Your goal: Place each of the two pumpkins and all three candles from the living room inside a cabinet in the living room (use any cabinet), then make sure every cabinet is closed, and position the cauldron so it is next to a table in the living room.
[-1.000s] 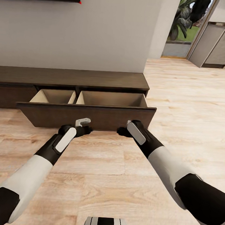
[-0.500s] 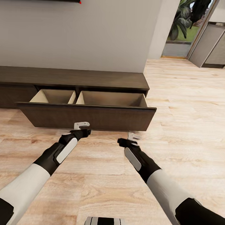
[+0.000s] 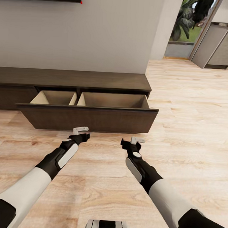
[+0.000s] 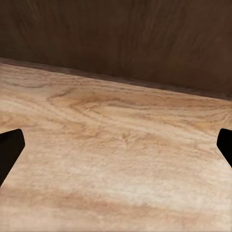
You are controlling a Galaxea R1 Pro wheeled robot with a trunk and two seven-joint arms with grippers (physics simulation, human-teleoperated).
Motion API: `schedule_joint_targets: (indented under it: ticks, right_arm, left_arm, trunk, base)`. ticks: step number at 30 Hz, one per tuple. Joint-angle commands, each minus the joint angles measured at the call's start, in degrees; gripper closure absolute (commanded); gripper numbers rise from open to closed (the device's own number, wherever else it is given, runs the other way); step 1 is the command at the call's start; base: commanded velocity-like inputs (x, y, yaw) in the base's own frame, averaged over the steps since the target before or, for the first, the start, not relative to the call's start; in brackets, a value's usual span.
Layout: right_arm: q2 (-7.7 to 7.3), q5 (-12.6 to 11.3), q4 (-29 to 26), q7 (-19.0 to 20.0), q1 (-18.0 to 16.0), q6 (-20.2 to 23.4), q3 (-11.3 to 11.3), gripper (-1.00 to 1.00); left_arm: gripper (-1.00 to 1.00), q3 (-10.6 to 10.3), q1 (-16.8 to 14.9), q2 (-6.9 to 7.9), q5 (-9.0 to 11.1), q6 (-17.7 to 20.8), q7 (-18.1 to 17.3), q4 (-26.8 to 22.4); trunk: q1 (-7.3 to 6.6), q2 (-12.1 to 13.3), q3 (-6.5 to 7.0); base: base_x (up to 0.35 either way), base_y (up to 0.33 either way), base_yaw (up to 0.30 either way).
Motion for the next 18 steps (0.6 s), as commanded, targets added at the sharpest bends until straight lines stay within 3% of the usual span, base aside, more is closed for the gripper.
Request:
schedule_joint_targets:
  ticks: [1, 6, 18]
  right_arm:
    - [0.00, -0.37, -0.04, -0.31, -0.05, 0.19, 0.18, -1.00]
    - [-0.02, 0.00, -0.11, -0.03, -0.05, -0.01, 0.19, -1.00]
    - [0.31, 0.66, -0.11, 0.41, -0.05, -0.51, 0.41, -1.00]
  left_arm:
    - [-1.00, -0.31, -0.05, 0.04, 0.51, 0.05, 0.55, -0.10]
    - [-1.00, -0.38, -0.04, -0.09, 0.42, -0.11, 0.55, -0.08]
    - [-1.00, -0.47, -0.04, -0.27, 0.51, -2.57, 0.51, 1.11]
  trunk:
    - [-0.01, -0.02, -0.04]
    - [-0.01, -0.02, -0.04]
    - [-0.01, -0.02, -0.04]
  base:
    - [0.017, 0.000, 0.000]
    - [0.180, 0.000, 0.000]
    - [0.322, 0.000, 0.000]
